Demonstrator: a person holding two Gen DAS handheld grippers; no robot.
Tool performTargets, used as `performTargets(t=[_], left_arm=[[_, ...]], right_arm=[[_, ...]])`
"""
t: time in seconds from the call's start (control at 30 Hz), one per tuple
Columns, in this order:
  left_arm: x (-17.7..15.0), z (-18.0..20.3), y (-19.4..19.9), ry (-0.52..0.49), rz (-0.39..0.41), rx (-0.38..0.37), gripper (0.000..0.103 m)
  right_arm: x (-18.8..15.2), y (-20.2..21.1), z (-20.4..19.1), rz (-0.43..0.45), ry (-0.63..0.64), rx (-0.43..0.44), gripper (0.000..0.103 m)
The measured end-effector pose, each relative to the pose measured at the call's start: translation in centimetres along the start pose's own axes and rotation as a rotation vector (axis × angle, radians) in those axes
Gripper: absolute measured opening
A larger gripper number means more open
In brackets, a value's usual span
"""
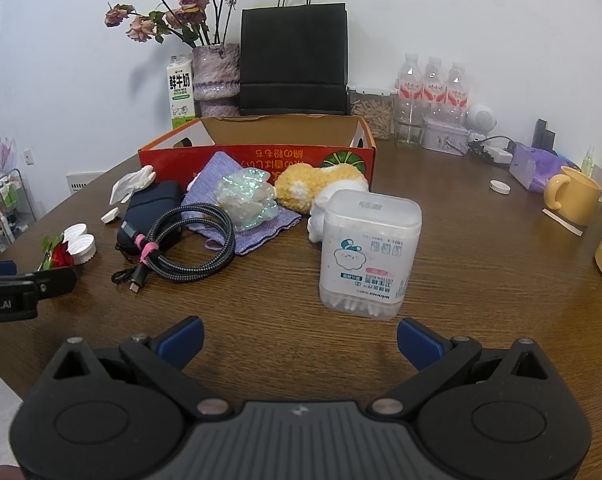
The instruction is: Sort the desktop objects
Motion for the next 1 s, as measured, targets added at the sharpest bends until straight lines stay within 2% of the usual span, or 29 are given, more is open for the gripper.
performTargets(t=[0.33,0.67,0.73,0.83,1.0], left_arm=[[0.5,-0.9,-1.8,0.017,-0.008,0.069,0.103],[1.3,-2.1,-5.2,0.046,-0.082,0.127,0.101],[1.3,-2.2,-5.5,0.042,-0.092,0.139,0.097],[1.4,-2.4,-5.9,0.049,-0.113,0.135,0.086],[1.5,-2.7,-5.9,0.064,-0.123,0.121,0.066]], right_arm=[[0.2,-1.6,1.0,-0.016,-0.034,-0.018,0.103],[1.6,-4.0,2.7,-0.005,-0.055,-0.079,0.103],[2.1,-4.5,3.0,0.004,-0.053,-0.095,0.103],[2.6,-5.3,3.3,0.010,-0.047,-0.115,0.102],[3.1,-5.8,3.9,0.030,-0.056,-0.126,0.090]])
Point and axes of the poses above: each gripper's, at about its wrist camera, not at the fingertips, and y roughly against the way its jaws point, z to its right, x to its top, the point moved 1 cm from there along -y, roughly the way its jaws point, and after that the axes turned 13 degrees about x, right-handed, at the moved point
